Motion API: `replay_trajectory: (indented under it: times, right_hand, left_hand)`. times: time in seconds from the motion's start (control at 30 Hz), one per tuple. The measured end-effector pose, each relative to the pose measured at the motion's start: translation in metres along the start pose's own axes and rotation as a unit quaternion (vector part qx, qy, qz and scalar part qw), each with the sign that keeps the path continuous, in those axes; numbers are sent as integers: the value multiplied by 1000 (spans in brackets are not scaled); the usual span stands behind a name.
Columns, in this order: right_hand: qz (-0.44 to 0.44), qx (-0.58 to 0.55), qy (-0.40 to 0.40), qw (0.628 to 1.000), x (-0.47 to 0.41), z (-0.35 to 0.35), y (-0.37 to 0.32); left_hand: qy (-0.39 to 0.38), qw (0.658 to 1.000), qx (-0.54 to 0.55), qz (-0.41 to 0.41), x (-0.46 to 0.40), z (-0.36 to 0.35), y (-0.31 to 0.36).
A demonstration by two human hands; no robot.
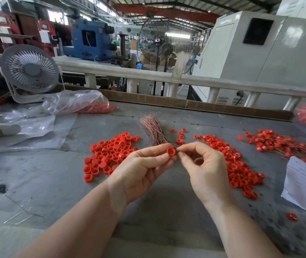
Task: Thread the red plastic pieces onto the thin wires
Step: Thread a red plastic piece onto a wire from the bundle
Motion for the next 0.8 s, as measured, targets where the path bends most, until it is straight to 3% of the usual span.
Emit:
replay_trajectory:
  times: [0.8]
  right_hand:
    - [-3, -76, -2, 997, -1, -2, 3]
  left_hand:
    - [-22, 1000, 5, 1, 2, -3, 2]
Point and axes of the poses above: each hand's wrist, its own x-axis away from the middle knuckle, its own z-axis out of the back of the hand, y = z × x, the point moved 8 cm from there along -x, towards the middle knuckle, and after that the axes turned 13 degrees about -y, right-handed, at the moved point
